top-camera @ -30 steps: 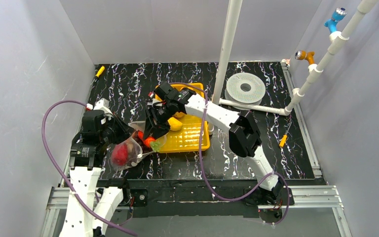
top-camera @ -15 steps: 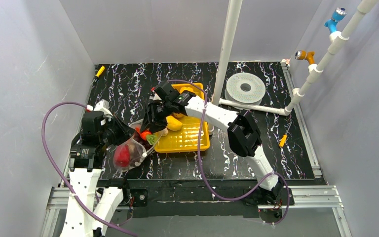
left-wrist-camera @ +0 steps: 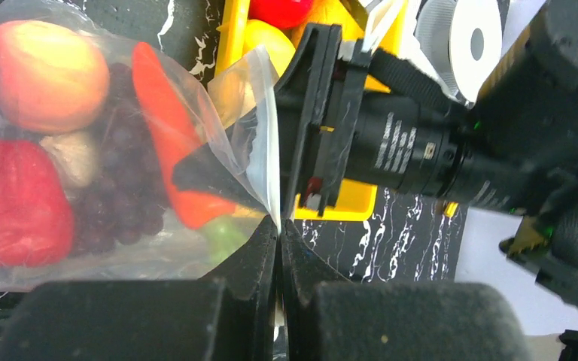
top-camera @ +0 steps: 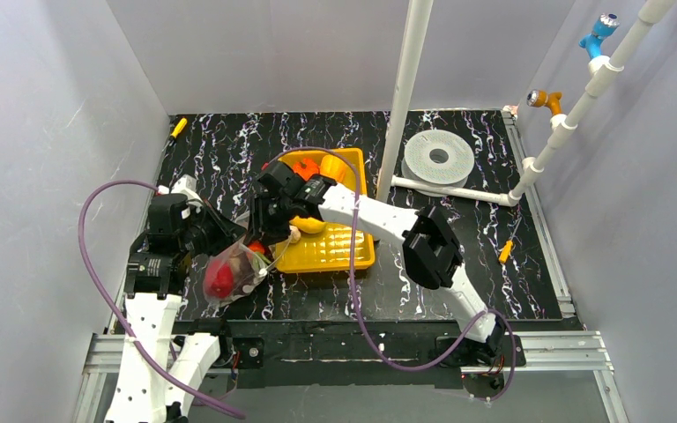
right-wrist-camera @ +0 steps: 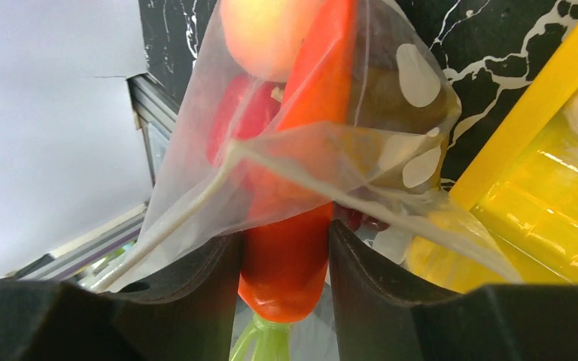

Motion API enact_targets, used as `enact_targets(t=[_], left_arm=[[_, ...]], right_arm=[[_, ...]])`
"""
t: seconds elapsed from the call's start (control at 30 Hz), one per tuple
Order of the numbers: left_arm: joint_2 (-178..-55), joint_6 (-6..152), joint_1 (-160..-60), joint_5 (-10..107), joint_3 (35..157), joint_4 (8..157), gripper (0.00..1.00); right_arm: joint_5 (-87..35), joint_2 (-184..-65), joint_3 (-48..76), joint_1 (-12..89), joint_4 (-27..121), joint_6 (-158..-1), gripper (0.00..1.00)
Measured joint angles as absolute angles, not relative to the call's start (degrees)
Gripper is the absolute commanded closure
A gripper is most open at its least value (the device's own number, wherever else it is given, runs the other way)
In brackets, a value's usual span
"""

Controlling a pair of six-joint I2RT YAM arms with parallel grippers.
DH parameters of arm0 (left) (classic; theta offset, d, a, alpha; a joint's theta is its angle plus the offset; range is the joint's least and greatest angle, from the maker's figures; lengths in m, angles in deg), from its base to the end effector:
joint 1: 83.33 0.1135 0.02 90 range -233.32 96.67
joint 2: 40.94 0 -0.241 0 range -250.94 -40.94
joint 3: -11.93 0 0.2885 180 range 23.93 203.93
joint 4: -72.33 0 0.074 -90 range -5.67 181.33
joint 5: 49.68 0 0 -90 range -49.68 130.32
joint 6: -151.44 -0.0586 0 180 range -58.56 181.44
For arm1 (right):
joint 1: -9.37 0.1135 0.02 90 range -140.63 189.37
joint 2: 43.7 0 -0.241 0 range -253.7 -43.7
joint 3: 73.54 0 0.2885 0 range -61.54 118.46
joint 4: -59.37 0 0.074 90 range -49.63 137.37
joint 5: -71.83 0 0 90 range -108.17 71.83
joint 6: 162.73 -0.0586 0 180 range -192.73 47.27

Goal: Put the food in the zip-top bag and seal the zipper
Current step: Place the fake vegetable in the zipper food storage bag.

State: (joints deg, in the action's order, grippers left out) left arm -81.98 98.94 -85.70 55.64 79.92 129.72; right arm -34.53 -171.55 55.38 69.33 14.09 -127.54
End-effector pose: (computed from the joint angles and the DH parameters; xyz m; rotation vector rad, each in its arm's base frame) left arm 0.2071 -0.0241 0.3364 -0.4917 2.1024 -0.6922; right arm 0.2609 0.4841 0.2184 -0.2850 2.6899 1.1696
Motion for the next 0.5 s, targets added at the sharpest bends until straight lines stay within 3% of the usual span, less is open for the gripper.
enact_targets(t=[0.3, 0.5], left_arm=[[-82.5, 99.5, -85.7, 56.0, 79.9, 128.9, 1.0], [-82.4, 99.4, -85.7, 55.8, 79.9, 128.7, 1.0]], right_arm=[[-28.1, -171.6, 61.2, 72.1, 7.3, -123.3, 0.63], [-25.8, -171.6, 63.7, 72.3, 4.5, -119.0, 0.57]])
